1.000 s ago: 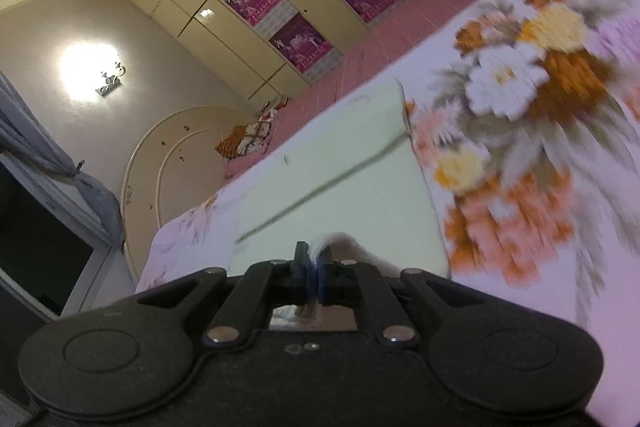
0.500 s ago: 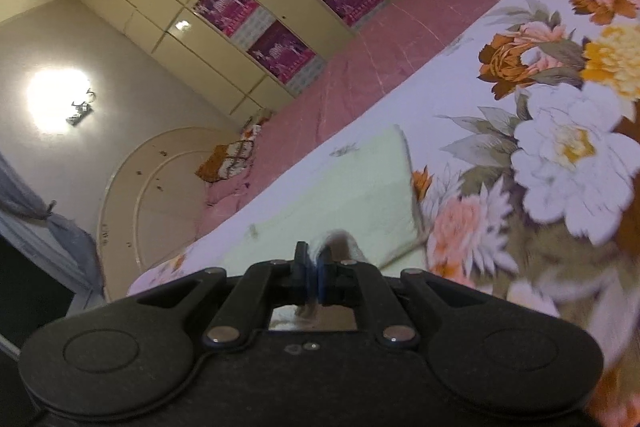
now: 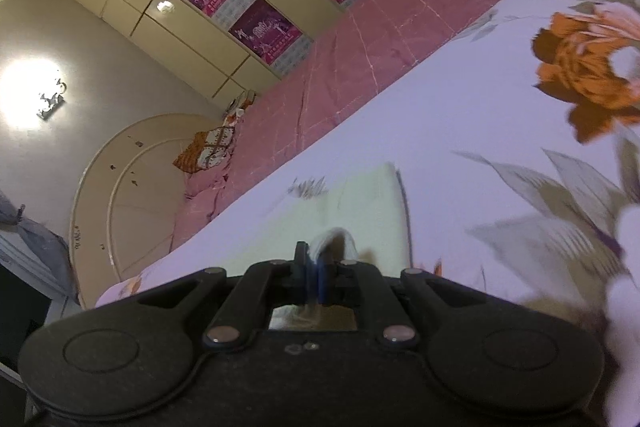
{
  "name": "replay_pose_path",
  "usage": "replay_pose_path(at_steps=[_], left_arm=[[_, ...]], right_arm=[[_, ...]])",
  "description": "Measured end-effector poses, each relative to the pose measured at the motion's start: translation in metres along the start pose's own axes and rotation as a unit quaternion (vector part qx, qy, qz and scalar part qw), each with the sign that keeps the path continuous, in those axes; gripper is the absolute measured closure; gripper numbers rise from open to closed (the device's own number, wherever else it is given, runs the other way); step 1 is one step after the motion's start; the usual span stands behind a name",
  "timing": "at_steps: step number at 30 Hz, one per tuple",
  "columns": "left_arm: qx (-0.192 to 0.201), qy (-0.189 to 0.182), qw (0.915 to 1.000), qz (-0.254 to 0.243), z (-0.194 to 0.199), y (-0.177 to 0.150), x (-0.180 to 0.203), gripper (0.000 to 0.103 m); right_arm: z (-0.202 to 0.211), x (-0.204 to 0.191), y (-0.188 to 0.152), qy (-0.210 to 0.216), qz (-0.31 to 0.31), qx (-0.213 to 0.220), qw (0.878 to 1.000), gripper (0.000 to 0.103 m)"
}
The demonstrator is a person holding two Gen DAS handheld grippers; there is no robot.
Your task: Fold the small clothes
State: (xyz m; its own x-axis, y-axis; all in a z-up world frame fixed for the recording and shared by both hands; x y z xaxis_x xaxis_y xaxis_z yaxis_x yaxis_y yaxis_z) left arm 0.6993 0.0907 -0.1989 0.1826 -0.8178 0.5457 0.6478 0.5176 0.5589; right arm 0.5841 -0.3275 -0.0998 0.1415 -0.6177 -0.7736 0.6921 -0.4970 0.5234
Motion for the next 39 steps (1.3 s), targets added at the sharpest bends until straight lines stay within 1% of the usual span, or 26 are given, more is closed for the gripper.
replay_pose_path(at_steps=[2, 3, 4, 5, 6, 7, 8, 9, 10, 12, 13, 15, 16, 18, 20, 23, 25, 27, 29, 30, 33, 35, 36, 37, 38, 39], left_arm=[[0.014, 0.019, 0.9997, -0.007, -0.004, 0.004, 0.001, 0.098], [0.018, 0.021, 0.9996, -0.009, -0.004, 0.006, 0.002, 0.091], [0.024, 0.02, 0.9995, -0.008, -0.003, 0.007, 0.003, 0.079], [0.038, 0.021, 0.999, -0.009, 0.001, 0.01, 0.003, 0.038], [0.066, 0.033, 0.9971, -0.018, 0.008, 0.012, 0.004, 0.017], [0.086, 0.04, 0.995, -0.032, 0.012, 0.015, 0.006, 0.017], [0.085, 0.036, 0.9948, -0.042, 0.013, 0.017, 0.007, 0.017], [0.083, 0.034, 0.9949, -0.046, 0.014, 0.019, 0.008, 0.017], [0.082, 0.033, 0.9946, -0.055, 0.013, 0.021, 0.009, 0.017], [0.077, 0.042, 0.9922, -0.089, 0.011, 0.024, 0.013, 0.027], [0.074, 0.038, 0.9918, -0.098, 0.011, 0.024, 0.013, 0.028], [0.074, 0.037, 0.9903, -0.112, 0.012, 0.025, 0.013, 0.03], [0.074, 0.049, 0.9884, -0.124, 0.01, 0.024, 0.013, 0.03], [0.071, 0.054, 0.9887, -0.121, 0.011, 0.025, 0.013, 0.03], [0.086, 0.04, 0.9897, -0.106, 0.024, 0.029, 0.014, 0.03], [0.1, 0.04, 0.9873, -0.117, 0.043, 0.024, 0.009, 0.03], [0.103, 0.034, 0.9856, -0.129, 0.053, 0.024, 0.005, 0.03], [0.104, 0.031, 0.9812, -0.16, 0.056, 0.022, 0.005, 0.03], [0.089, 0.036, 0.9753, -0.199, 0.051, 0.018, 0.014, 0.031], [0.081, 0.034, 0.9712, -0.221, 0.048, 0.015, 0.021, 0.04], [0.064, 0.04, 0.9593, -0.272, 0.035, 0.005, 0.038, 0.045], [0.061, 0.055, 0.9538, -0.289, 0.031, 0.003, 0.046, 0.051], [0.056, 0.06, 0.953, -0.292, 0.027, 0.002, 0.048, 0.059], [0.055, 0.066, 0.9534, -0.289, 0.024, 0.002, 0.049, 0.062], [0.057, 0.068, 0.9557, -0.281, 0.021, 0.003, 0.048, 0.071], [0.059, 0.071, 0.9586, -0.269, 0.02, 0.005, 0.048, 0.079]], right_arm=[[-0.009, 0.002, 0.001, -0.002, 0.002, -0.009, 1.0, 0.096], [-0.012, 0.003, 0.001, -0.002, 0.005, -0.01, 1.0, 0.093], [-0.013, 0.002, 0.002, -0.003, 0.009, -0.006, 1.0, 0.087], [-0.01, 0.001, 0.003, 0.0, 0.014, 0.003, 1.0, 0.078], [-0.007, -0.002, 0.004, 0.002, 0.019, 0.012, 1.0, 0.073], [-0.002, -0.004, 0.004, 0.002, 0.025, 0.022, 0.999, 0.063], [0.002, -0.005, 0.006, 0.001, 0.031, 0.029, 0.999, 0.057], [0.005, -0.005, 0.008, 0.0, 0.036, 0.036, 0.999, 0.057], [0.009, -0.005, 0.009, 0.0, 0.039, 0.04, 0.998, 0.056], [0.012, -0.005, 0.012, -0.01, 0.059, 0.037, 0.998, 0.057], [0.012, -0.006, 0.012, -0.015, 0.072, 0.032, 0.997, 0.058], [0.011, -0.012, 0.01, -0.015, 0.093, 0.022, 0.995, 0.058], [0.01, -0.015, 0.01, -0.014, 0.103, 0.018, 0.994, 0.058], [0.007, -0.019, 0.008, -0.022, 0.124, 0.012, 0.992, 0.058], [0.004, -0.023, 0.009, -0.017, 0.122, 0.011, 0.992, 0.06], [0.015, -0.026, 0.014, -0.004, 0.122, 0.03, 0.992, 0.059], [0.014, -0.028, 0.012, -0.008, 0.143, 0.017, 0.99, 0.059], [0.01, -0.03, 0.009, -0.013, 0.165, -0.005, 0.986, 0.059], [0.002, -0.031, 0.005, -0.018, 0.178, -0.026, 0.984, 0.059], [-0.004, -0.03, 0.004, -0.021, 0.18, -0.034, 0.983, 0.06], [-0.018, -0.028, -0.001, -0.038, 0.179, -0.052, 0.982, 0.066], [-0.027, -0.029, -0.004, -0.048, 0.183, -0.058, 0.98, 0.079], [-0.029, -0.029, -0.006, -0.056, 0.188, -0.06, 0.979, 0.084], [-0.031, -0.031, -0.007, -0.06, 0.194, -0.06, 0.977, 0.091], [-0.032, -0.033, -0.008, -0.063, 0.2, -0.06, 0.976, 0.097], [-0.032, -0.034, -0.008, -0.066, 0.205, -0.059, 0.975, 0.098]])
Point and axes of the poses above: each gripper's, at about its wrist camera, not at the fingertips, and z roughly against the way its jaws point, x to its right, y to its top, the point moved 6 cm from there along -z, roughly the way its jaws point, and after that the axes turned 12 degrees about y, right-handed, at the moved point
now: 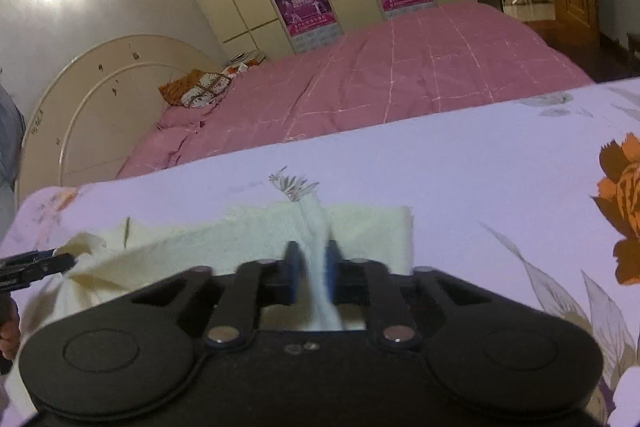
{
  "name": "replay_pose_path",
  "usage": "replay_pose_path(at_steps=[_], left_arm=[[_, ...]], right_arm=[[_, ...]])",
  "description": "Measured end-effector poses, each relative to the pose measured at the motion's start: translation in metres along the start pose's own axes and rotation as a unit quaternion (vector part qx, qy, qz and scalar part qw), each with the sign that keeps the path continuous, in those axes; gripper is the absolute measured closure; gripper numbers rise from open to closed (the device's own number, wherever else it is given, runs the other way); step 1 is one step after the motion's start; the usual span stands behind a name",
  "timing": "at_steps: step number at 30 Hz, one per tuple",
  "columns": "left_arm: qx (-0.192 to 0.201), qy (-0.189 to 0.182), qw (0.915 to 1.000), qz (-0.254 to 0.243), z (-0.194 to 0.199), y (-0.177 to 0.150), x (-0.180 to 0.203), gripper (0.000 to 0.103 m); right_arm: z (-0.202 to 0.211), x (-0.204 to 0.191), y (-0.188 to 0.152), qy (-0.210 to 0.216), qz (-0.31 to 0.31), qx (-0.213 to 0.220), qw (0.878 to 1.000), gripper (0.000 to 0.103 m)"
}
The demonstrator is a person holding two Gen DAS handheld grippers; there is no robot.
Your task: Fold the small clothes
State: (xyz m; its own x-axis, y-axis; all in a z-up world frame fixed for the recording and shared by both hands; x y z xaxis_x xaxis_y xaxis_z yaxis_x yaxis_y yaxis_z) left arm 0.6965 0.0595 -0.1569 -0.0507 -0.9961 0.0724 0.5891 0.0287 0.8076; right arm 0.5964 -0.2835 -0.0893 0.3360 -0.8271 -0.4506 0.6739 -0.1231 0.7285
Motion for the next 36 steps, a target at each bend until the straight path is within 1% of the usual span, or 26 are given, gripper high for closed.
replay_pose_path(at_steps=[2, 4, 5, 6, 8, 9, 10, 11, 12, 15, 16, 18, 20, 21, 22, 23, 24, 25, 26, 27, 29, 31, 32, 34, 36], left_arm=[[0.006, 0.016, 0.9985, 0.053, -0.004, 0.005, -0.011, 0.081], [0.02, 0.013, 0.9943, 0.104, 0.002, 0.007, -0.023, 0.08], [0.028, 0.006, 0.9927, 0.118, 0.007, 0.007, -0.027, 0.079], [0.03, 0.002, 0.9926, 0.118, 0.01, 0.005, -0.029, 0.069], [0.036, 0.006, 0.9945, 0.099, 0.022, 0.001, -0.03, 0.054], [0.037, 0.007, 0.9955, 0.087, 0.029, -0.002, -0.032, 0.053], [0.036, 0.002, 0.9958, 0.084, 0.033, -0.005, -0.034, 0.053], [0.035, -0.004, 0.9956, 0.087, 0.036, -0.007, -0.035, 0.049], [0.035, -0.009, 0.9954, 0.089, 0.037, -0.006, -0.036, 0.043], [0.028, -0.037, 0.9949, 0.089, 0.041, -0.009, -0.035, 0.04], [0.024, -0.038, 0.9955, 0.084, 0.041, -0.01, -0.034, 0.04], [0.015, -0.028, 0.9973, 0.067, 0.038, -0.014, -0.029, 0.04], [0.012, -0.05, 0.9959, 0.074, 0.04, -0.016, -0.026, 0.04], [0.007, -0.051, 0.9962, 0.07, 0.037, -0.017, -0.023, 0.04], [-0.003, -0.039, 0.9977, 0.055, 0.035, -0.021, -0.021, 0.041], [-0.017, -0.019, 0.9992, 0.03, 0.032, -0.026, -0.017, 0.059], [-0.016, 0.004, 0.9998, 0.005, 0.032, -0.028, -0.013, 0.073], [-0.016, 0.005, 0.9998, -0.002, 0.034, -0.026, -0.01, 0.082], [-0.018, -0.007, 0.9998, 0.008, 0.037, -0.023, -0.01, 0.1], [-0.001, -0.005, 0.9998, 0.018, 0.045, -0.019, -0.01, 0.1], [0.044, -0.015, 0.9982, 0.039, 0.066, -0.011, -0.012, 0.1], [0.064, -0.008, 0.9966, 0.052, 0.079, -0.008, -0.018, 0.101], [0.068, -0.002, 0.9961, 0.056, 0.083, -0.009, -0.022, 0.101], [0.057, 0.016, 0.9968, 0.054, 0.08, -0.019, -0.024, 0.101], [0.035, 0.036, 0.9975, 0.049, 0.074, -0.033, -0.026, 0.1]], right_arm=[[0.001, -0.001, 0.002, -0.013, 0.008, 0.009, 1.0, 0.099], [0.002, 0.001, 0.003, -0.023, 0.006, 0.017, 1.0, 0.099], [0.002, 0.002, 0.003, -0.022, 0.004, 0.019, 1.0, 0.098], [0.004, 0.002, 0.003, -0.021, 0.002, 0.022, 1.0, 0.098], [0.007, 0.005, 0.002, -0.014, -0.008, 0.026, 1.0, 0.086], [0.008, 0.007, 0.002, -0.002, -0.015, 0.025, 1.0, 0.083], [0.009, 0.008, 0.001, 0.007, -0.017, 0.022, 1.0, 0.082], [0.007, 0.008, 0.001, 0.009, -0.014, 0.018, 1.0, 0.082], [0.006, 0.008, 0.001, 0.01, -0.011, 0.013, 1.0, 0.082], [0.003, 0.009, 0.001, 0.008, -0.012, 0.009, 1.0, 0.082], [0.002, 0.009, 0.001, 0.006, -0.012, 0.008, 1.0, 0.082], [0.001, 0.007, 0.001, 0.001, -0.006, 0.008, 1.0, 0.082], [-0.002, 0.004, 0.001, -0.008, 0.002, 0.004, 1.0, 0.085], [-0.003, 0.004, 0.001, -0.01, 0.006, 0.003, 1.0, 0.087], [-0.003, 0.003, 0.001, -0.012, 0.011, 0.003, 1.0, 0.093], [-0.004, 0.002, 0.001, -0.014, 0.015, 0.002, 1.0, 0.097], [-0.004, 0.001, 0.001, -0.017, 0.019, 0.003, 1.0, 0.098], [-0.003, 0.001, 0.001, -0.019, 0.023, 0.004, 1.0, 0.098], [-0.003, 0.0, 0.0, -0.022, 0.026, 0.007, 0.999, 0.098], [-0.002, -0.002, 0.0, -0.026, 0.029, 0.011, 0.999, 0.098], [0.005, -0.004, 0.002, -0.035, 0.034, 0.03, 0.998, 0.099], [0.016, -0.008, 0.006, -0.032, 0.033, 0.058, 0.997, 0.099], [0.022, -0.009, 0.008, -0.031, 0.037, 0.072, 0.996, 0.099], [0.028, -0.008, 0.011, -0.037, 0.045, 0.094, 0.994, 0.099], [0.025, 0.0, 0.01, -0.044, 0.037, 0.091, 0.994, 0.099]])
Point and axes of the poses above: each gripper's, at about its wrist camera, not at the fingertips, and z roughly against the way its jaws point, x to its right, y to its top, the point moved 6 cm from there along -z, roughly the way its jaws point, and after that the axes turned 12 degrees about y, right-handed, at the moved point
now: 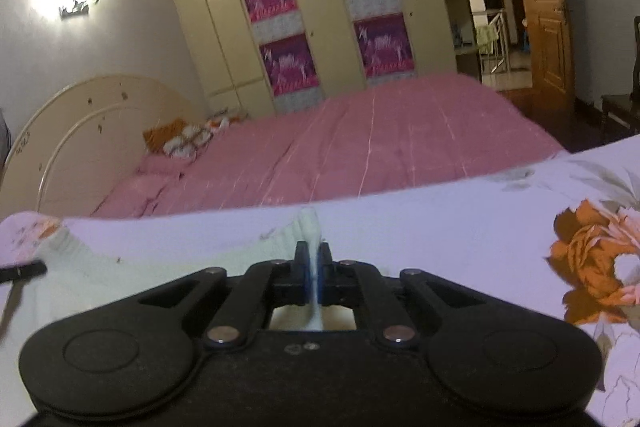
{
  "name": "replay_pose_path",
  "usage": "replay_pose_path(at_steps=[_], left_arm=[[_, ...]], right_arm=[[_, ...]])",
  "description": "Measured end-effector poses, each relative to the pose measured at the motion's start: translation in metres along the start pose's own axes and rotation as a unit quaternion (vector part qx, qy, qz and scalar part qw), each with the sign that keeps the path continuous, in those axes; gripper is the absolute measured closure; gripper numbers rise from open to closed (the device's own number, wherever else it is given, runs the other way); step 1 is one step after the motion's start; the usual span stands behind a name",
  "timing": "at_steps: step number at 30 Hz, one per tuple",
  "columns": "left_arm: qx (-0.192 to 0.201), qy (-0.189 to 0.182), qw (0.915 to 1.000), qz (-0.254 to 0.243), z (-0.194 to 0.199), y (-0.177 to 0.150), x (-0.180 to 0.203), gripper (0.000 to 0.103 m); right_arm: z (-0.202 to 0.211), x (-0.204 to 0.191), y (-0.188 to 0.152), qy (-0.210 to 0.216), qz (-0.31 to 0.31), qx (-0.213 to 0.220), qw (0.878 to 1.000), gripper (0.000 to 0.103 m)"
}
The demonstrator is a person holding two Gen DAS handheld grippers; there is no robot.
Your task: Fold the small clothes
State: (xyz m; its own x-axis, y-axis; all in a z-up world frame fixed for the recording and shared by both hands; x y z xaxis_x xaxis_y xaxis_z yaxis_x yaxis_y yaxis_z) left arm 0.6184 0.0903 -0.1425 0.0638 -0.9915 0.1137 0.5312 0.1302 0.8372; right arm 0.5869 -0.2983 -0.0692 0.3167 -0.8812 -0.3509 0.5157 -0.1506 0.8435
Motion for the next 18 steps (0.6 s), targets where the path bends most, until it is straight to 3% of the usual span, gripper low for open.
replay_pose_path(at_steps=[4, 5, 7, 8, 9, 11, 14, 15, 17, 18], left_arm=[[-0.028, 0.005, 0.9996, 0.006, -0.003, -0.011, -0.004, 0.1], [-0.028, 0.007, 0.9995, 0.012, -0.001, -0.009, -0.003, 0.099], [-0.01, 0.044, 0.9989, 0.01, 0.009, -0.002, -0.007, 0.071], [0.013, 0.054, 0.9985, 0.0, 0.012, 0.01, -0.002, 0.036], [0.034, 0.05, 0.9981, -0.007, 0.01, 0.02, 0.002, 0.022], [0.036, 0.014, 0.9989, -0.026, 0.012, 0.024, 0.031, 0.022], [0.023, -0.015, 0.9974, -0.067, 0.001, 0.023, 0.081, 0.022], [0.017, -0.022, 0.9965, -0.079, -0.002, 0.021, 0.097, 0.022], [0.007, -0.027, 0.9961, -0.084, -0.007, 0.016, 0.114, 0.022], [-0.004, -0.021, 0.996, -0.087, -0.014, 0.015, 0.116, 0.022]], right_arm=[[-0.021, 0.017, -0.019, -0.035, -0.02, -0.06, 0.997, 0.099], [-0.021, 0.017, -0.02, -0.034, -0.02, -0.056, 0.998, 0.098], [-0.017, 0.017, -0.016, -0.038, -0.025, -0.051, 0.998, 0.094], [-0.013, 0.015, -0.012, -0.049, -0.017, -0.044, 0.998, 0.084], [-0.009, 0.008, -0.008, -0.054, 0.001, -0.033, 0.998, 0.081], [-0.009, -0.014, -0.001, -0.024, 0.036, -0.021, 0.999, 0.079], [-0.039, -0.054, -0.007, 0.03, 0.064, -0.059, 0.996, 0.076], [-0.052, -0.067, -0.012, 0.042, 0.072, -0.083, 0.993, 0.072], [-0.072, -0.088, -0.024, 0.051, 0.098, -0.107, 0.988, 0.054], [-0.079, -0.095, -0.03, 0.052, 0.116, -0.113, 0.985, 0.054]])
Point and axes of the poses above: each gripper's, at about its wrist camera, not at the fingertips, and z roughly against the way its jaws point, x to its right, y to its top, the point moved 6 cm from there along -z, roughly the way its jaws point, and after that the axes turned 12 degrees about y, right-handed, at the moved point
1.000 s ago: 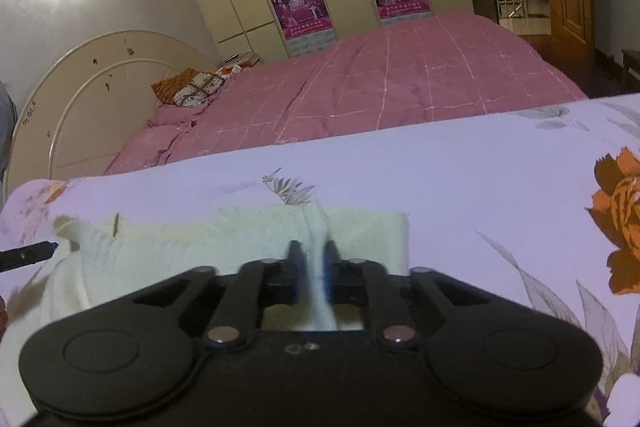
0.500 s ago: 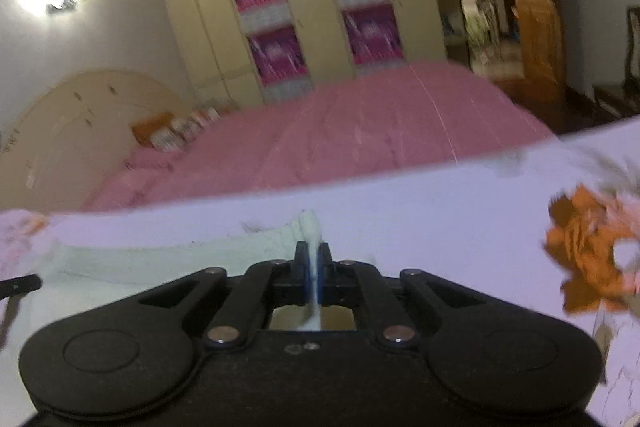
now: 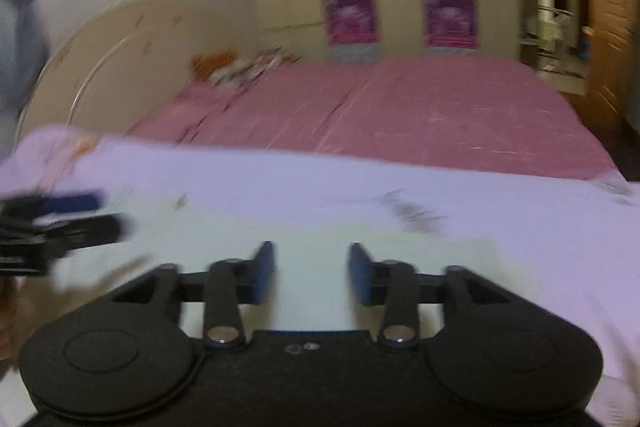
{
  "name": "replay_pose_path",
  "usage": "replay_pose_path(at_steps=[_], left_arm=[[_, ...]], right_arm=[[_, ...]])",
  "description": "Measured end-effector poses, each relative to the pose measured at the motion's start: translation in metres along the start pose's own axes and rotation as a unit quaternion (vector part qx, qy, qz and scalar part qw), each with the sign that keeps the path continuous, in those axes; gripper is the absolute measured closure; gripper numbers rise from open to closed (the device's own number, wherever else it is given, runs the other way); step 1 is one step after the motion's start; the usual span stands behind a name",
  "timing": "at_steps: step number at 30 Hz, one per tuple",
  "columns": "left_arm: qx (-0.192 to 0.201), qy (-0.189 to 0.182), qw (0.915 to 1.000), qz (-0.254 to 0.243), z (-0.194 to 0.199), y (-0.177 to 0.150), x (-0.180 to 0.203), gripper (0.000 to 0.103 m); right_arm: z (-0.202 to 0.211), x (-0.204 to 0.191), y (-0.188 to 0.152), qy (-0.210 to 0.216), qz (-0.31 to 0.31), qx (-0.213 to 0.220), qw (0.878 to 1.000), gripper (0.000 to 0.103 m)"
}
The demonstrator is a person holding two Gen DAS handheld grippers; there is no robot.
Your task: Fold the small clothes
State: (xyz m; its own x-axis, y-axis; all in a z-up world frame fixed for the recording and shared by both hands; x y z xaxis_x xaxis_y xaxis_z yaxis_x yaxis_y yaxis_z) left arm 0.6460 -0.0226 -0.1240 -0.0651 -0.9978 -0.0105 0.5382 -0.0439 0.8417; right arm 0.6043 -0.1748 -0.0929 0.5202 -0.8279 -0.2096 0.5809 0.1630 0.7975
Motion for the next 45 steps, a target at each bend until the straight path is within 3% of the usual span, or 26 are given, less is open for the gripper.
replay_pose_path(at_steps=[4, 8, 11, 13, 15, 17, 20, 24, 28, 30, 32, 35, 38, 39, 45], left_arm=[[-0.02, 0.031, 0.9993, 0.009, -0.012, -0.008, -0.025, 0.022], [-0.019, 0.074, 0.9964, 0.038, -0.003, -0.012, -0.063, 0.022], [-0.026, 0.093, 0.9942, 0.048, -0.003, -0.018, -0.076, 0.022], [-0.016, 0.102, 0.9933, 0.05, 0.004, -0.015, -0.07, 0.022], [0.011, 0.08, 0.9959, 0.04, 0.023, -0.013, -0.051, 0.022], [0.028, 0.057, 0.9978, 0.018, 0.04, -0.015, -0.025, 0.022], [0.039, 0.028, 0.9985, -0.025, 0.053, -0.021, 0.02, 0.022], [-0.006, 0.065, 0.9942, -0.085, 0.048, -0.042, 0.04, 0.022], [-0.012, 0.086, 0.9927, -0.084, 0.065, -0.033, 0.03, 0.022], [0.003, 0.071, 0.9957, -0.06, 0.081, -0.027, 0.028, 0.022], [0.0, 0.04, 0.9988, -0.027, 0.084, -0.027, 0.03, 0.022], [-0.01, 0.044, 0.9975, -0.054, 0.077, -0.038, 0.05, 0.022], [-0.014, 0.066, 0.9951, -0.072, 0.077, -0.047, 0.045, 0.018], [-0.019, 0.069, 0.9952, -0.066, 0.08, -0.048, 0.04, 0.014], [-0.013, 0.079, 0.9944, -0.069, 0.102, -0.064, 0.012, 0.013]], right_arm=[[-0.002, 0.006, -0.005, -0.012, 0.02, -0.006, 1.0, 0.056], [0.03, 0.065, -0.011, -0.092, -0.026, 0.007, 0.995, 0.06], [0.05, 0.092, -0.02, -0.1, -0.056, 0.017, 0.993, 0.061], [0.054, 0.088, -0.021, -0.106, -0.051, 0.015, 0.993, 0.061], [0.062, 0.074, -0.015, -0.109, -0.046, 0.03, 0.993, 0.058], [0.074, 0.047, -0.017, -0.078, -0.034, 0.048, 0.995, 0.059], [0.063, -0.002, -0.026, -0.032, 0.007, 0.028, 0.999, 0.063], [0.044, -0.033, -0.042, -0.011, 0.036, -0.004, 0.999, 0.064], [0.041, -0.018, -0.046, -0.055, 0.046, -0.013, 0.997, 0.066], [0.052, -0.012, -0.041, -0.067, 0.022, -0.008, 0.997, 0.067], [0.061, -0.02, -0.038, -0.046, 0.02, 0.009, 0.999, 0.07], [0.05, -0.039, -0.046, -0.026, 0.03, -0.005, 0.999, 0.07], [0.048, -0.046, -0.059, -0.049, 0.058, -0.011, 0.997, 0.069], [0.053, -0.04, -0.06, -0.054, 0.05, -0.009, 0.997, 0.069], [0.097, 0.006, -0.084, -0.093, 0.014, -0.008, 0.995, 0.066]])
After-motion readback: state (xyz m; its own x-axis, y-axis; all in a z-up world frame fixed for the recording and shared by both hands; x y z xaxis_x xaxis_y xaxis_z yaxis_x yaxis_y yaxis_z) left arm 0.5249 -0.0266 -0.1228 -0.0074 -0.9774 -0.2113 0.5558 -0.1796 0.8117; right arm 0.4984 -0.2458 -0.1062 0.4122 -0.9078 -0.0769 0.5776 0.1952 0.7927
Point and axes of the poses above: each gripper's, at about its wrist camera, not at the fingertips, and z roughly against the way its jaws point, x to its right, y to its top, the point moved 6 cm from there along -z, roughly the way its jaws point, and after that the axes turned 12 degrees about y, right-handed, at the moved point
